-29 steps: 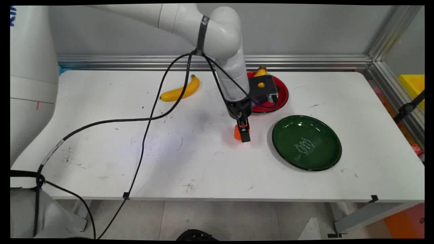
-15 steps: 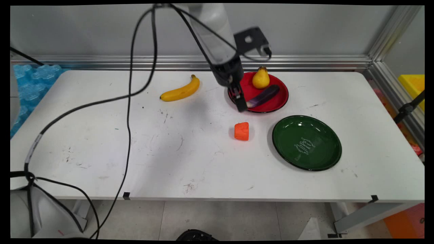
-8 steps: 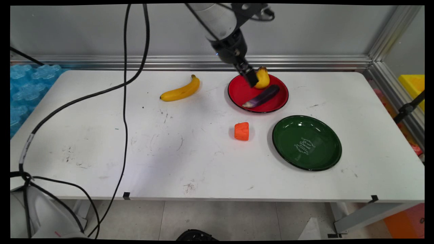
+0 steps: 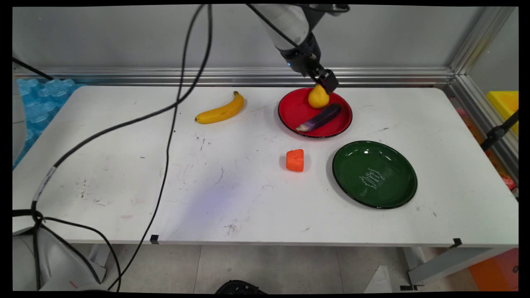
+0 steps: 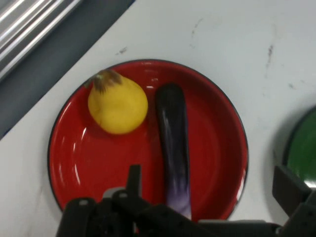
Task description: Pick up the eggplant from the red plate
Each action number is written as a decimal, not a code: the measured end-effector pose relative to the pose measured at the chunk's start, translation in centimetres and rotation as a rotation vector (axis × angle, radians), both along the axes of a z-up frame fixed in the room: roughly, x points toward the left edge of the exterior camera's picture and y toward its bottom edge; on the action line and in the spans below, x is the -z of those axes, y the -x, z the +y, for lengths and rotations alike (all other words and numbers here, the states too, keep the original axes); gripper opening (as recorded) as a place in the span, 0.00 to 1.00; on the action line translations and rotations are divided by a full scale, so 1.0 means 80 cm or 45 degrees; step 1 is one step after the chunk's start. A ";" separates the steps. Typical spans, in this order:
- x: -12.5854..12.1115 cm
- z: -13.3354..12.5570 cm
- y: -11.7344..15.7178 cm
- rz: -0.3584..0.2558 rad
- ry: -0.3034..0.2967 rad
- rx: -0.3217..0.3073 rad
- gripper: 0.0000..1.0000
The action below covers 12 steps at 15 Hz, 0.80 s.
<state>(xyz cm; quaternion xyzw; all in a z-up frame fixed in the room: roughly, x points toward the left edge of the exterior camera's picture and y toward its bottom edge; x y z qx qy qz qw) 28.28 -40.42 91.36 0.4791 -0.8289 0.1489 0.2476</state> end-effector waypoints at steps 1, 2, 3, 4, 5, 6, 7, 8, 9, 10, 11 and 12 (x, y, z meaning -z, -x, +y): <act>0.013 -0.009 0.003 0.007 -0.004 -0.014 1.00; 0.027 -0.019 0.007 0.014 -0.009 -0.026 1.00; 0.039 -0.026 0.011 0.019 -0.015 -0.037 1.00; 0.053 -0.034 0.015 0.024 -0.023 -0.046 1.00; 0.065 -0.041 0.018 0.028 -0.030 -0.054 1.00; 0.080 -0.049 0.022 0.031 -0.039 -0.064 1.00; 0.091 -0.055 0.025 0.033 -0.045 -0.072 1.00; 0.101 -0.060 0.027 0.033 -0.053 -0.079 1.00; 0.112 -0.065 0.029 0.032 -0.062 -0.089 1.00; 0.122 -0.070 0.031 0.031 -0.073 -0.094 1.00; 0.134 -0.076 0.033 0.029 -0.085 -0.099 1.00; 0.144 -0.080 0.035 0.027 -0.095 -0.103 1.00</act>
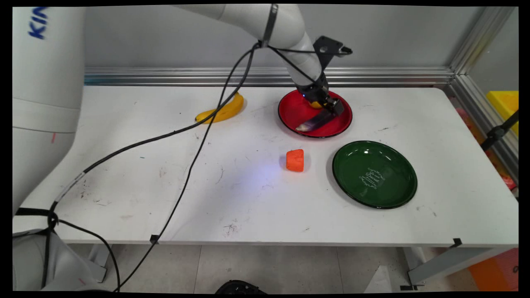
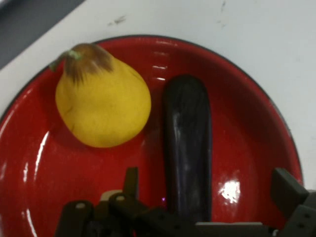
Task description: Pick up the eggplant from the red plate, then place the picked object on the table
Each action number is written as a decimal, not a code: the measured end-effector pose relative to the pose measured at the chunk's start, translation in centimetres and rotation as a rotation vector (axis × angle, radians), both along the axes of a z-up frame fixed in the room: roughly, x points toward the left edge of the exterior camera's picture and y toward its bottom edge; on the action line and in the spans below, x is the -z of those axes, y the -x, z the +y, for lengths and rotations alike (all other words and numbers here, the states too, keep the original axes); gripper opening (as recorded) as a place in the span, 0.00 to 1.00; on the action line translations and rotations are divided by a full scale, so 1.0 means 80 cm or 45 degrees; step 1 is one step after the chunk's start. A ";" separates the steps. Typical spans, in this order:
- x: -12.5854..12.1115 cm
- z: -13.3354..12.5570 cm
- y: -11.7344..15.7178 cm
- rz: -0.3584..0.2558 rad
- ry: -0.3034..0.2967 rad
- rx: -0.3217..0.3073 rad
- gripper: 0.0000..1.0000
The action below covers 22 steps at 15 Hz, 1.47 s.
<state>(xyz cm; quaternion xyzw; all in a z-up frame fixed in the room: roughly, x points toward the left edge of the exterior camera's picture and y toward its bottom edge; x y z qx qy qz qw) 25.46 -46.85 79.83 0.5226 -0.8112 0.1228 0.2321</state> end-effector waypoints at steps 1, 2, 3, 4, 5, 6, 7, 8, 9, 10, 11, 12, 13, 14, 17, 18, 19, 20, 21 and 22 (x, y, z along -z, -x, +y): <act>0.008 -0.004 0.001 -0.003 -0.009 -0.002 1.00; 0.017 -0.008 0.001 -0.006 -0.017 -0.005 1.00; 0.024 -0.012 0.001 -0.009 -0.024 -0.006 1.00; 0.030 -0.015 0.001 -0.013 -0.030 -0.005 1.00; 0.035 -0.018 0.002 -0.016 -0.035 0.000 1.00; 0.040 -0.021 0.003 -0.018 -0.039 0.005 0.00; 0.042 -0.023 0.003 -0.019 -0.042 0.010 0.00; 0.045 -0.025 0.004 -0.019 -0.044 0.017 0.00; 0.046 -0.026 0.005 -0.020 -0.046 0.023 0.00; 0.048 -0.028 0.006 -0.022 -0.047 0.034 0.00; 0.047 -0.030 0.006 -0.026 -0.046 0.045 0.00; 0.046 -0.032 0.007 -0.031 -0.044 0.060 0.00; 0.043 -0.033 0.007 -0.036 -0.040 0.073 0.00; 0.038 -0.033 0.008 -0.042 -0.036 0.091 0.00; 0.017 -0.029 0.009 -0.062 -0.022 0.133 0.00; 0.005 -0.025 0.010 -0.073 -0.016 0.150 0.00; -0.007 -0.020 0.010 -0.083 -0.011 0.163 0.00; -0.021 -0.014 0.011 -0.093 -0.005 0.180 0.00; -0.037 -0.006 0.013 -0.102 0.000 0.201 0.00; -0.050 0.002 0.014 -0.111 0.003 0.224 0.00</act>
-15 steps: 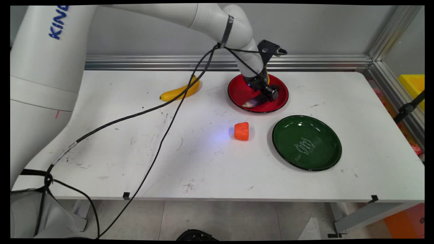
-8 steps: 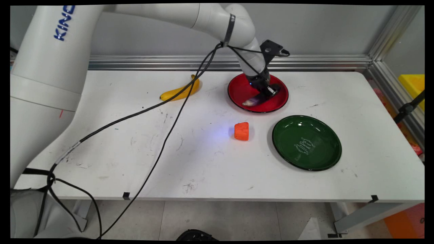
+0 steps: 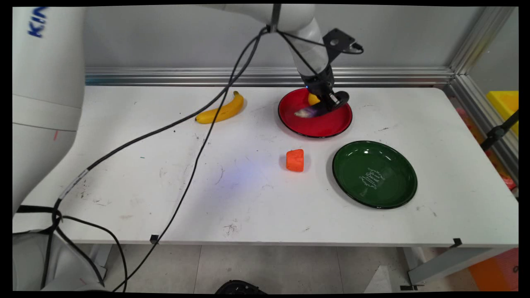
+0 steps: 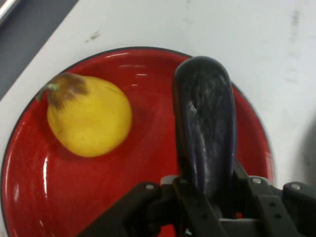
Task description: Place the picked object on the table
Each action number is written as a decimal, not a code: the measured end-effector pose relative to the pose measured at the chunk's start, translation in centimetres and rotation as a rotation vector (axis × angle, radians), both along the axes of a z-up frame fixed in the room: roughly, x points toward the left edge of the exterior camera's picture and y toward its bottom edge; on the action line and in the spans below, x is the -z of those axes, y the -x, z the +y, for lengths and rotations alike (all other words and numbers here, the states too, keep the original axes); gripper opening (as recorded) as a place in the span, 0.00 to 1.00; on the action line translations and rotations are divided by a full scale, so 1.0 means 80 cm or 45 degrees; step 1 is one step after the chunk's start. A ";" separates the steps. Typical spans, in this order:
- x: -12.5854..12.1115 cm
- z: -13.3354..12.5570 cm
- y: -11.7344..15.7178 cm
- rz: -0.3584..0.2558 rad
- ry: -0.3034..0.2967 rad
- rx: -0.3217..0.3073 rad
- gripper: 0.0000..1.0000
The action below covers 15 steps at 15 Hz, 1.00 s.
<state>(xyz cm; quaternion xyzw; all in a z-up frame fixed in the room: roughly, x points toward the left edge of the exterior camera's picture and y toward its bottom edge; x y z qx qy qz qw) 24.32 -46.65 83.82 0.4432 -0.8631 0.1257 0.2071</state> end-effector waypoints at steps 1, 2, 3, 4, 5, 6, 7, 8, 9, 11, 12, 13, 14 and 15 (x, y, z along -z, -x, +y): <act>-0.014 0.010 0.002 -0.013 0.002 0.032 0.00; -0.028 0.021 0.004 -0.031 0.002 0.074 0.00; -0.040 0.031 0.005 -0.047 0.000 0.110 0.00; -0.052 0.044 0.006 -0.065 -0.004 0.155 0.00; -0.062 0.057 0.007 -0.081 -0.012 0.200 0.00; -0.070 0.069 0.008 -0.094 -0.022 0.242 0.00; -0.075 0.077 0.009 -0.103 -0.030 0.272 0.00; -0.081 0.091 0.009 -0.117 -0.044 0.321 0.00; -0.084 0.099 0.009 -0.126 -0.053 0.352 0.00; -0.094 0.129 0.009 -0.157 -0.086 0.463 0.00; -0.097 0.141 0.009 -0.171 -0.101 0.504 0.00; -0.099 0.152 0.009 -0.183 -0.114 0.539 0.00; -0.099 0.159 0.009 -0.190 -0.122 0.558 0.00; -0.099 0.169 0.009 -0.201 -0.133 0.583 0.00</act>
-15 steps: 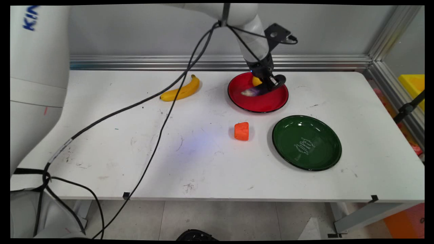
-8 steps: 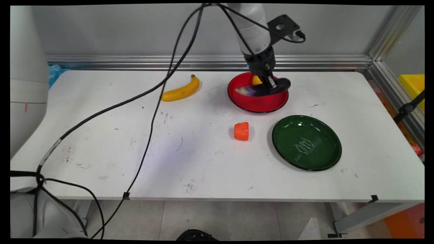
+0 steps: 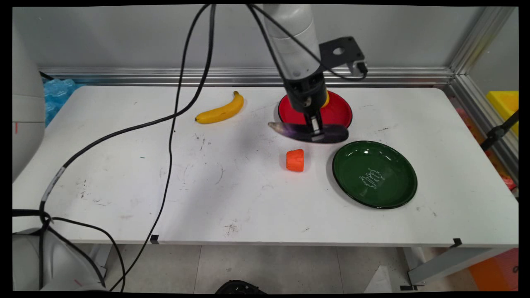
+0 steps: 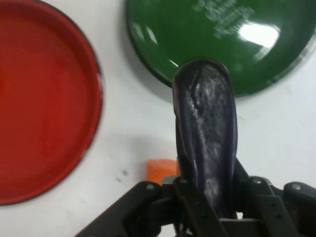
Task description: Place the picked object on the table
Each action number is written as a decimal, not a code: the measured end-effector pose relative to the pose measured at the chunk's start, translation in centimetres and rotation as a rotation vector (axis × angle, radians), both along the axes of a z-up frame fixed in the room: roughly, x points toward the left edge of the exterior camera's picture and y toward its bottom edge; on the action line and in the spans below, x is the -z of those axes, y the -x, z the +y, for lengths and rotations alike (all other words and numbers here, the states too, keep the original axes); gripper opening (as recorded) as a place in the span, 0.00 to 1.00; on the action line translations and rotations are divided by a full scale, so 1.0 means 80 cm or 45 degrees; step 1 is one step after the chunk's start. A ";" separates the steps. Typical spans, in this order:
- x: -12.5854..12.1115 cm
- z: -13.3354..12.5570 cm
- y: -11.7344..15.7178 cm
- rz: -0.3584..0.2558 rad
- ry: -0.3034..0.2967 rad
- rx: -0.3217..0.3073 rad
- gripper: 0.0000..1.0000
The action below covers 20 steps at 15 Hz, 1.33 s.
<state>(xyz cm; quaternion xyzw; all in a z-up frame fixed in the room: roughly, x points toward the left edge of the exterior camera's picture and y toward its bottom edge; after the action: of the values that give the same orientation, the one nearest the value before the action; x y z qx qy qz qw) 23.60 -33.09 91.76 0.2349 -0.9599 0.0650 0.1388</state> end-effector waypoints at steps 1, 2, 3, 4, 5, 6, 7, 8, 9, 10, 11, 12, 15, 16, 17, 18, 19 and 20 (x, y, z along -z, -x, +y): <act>0.001 0.007 0.000 -0.008 -0.007 0.014 0.00; 0.003 0.017 0.000 -0.023 -0.015 0.034 0.00; 0.007 0.025 0.001 -0.036 -0.021 0.048 0.00; 0.013 0.034 0.000 -0.052 -0.027 0.063 0.00; 0.020 0.040 -0.001 -0.066 -0.030 0.073 0.00; 0.028 0.046 -0.001 -0.080 -0.035 0.085 0.00; 0.038 0.051 -0.001 -0.092 -0.040 0.095 0.00; 0.046 0.055 -0.001 -0.101 -0.044 0.104 0.00; 0.052 0.057 -0.001 -0.106 -0.046 0.109 0.00; 0.061 0.059 -0.001 -0.114 -0.049 0.116 0.00; 0.072 0.061 -0.001 -0.120 -0.052 0.124 0.00; 0.083 0.062 -0.001 -0.124 -0.057 0.129 0.00; 0.113 0.065 0.003 -0.107 -0.083 0.146 0.00; 0.121 0.066 0.004 -0.098 -0.092 0.153 0.00; 0.127 0.067 0.005 -0.091 -0.098 0.157 0.00; 0.134 0.068 0.007 -0.083 -0.107 0.162 0.00; 0.143 0.068 0.008 -0.074 -0.115 0.167 0.00; 0.152 0.068 0.010 -0.066 -0.122 0.172 0.00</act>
<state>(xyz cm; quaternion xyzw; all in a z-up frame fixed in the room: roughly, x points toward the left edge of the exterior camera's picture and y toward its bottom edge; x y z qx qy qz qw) 22.82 -27.63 79.63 0.1742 -0.9788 0.0156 0.1065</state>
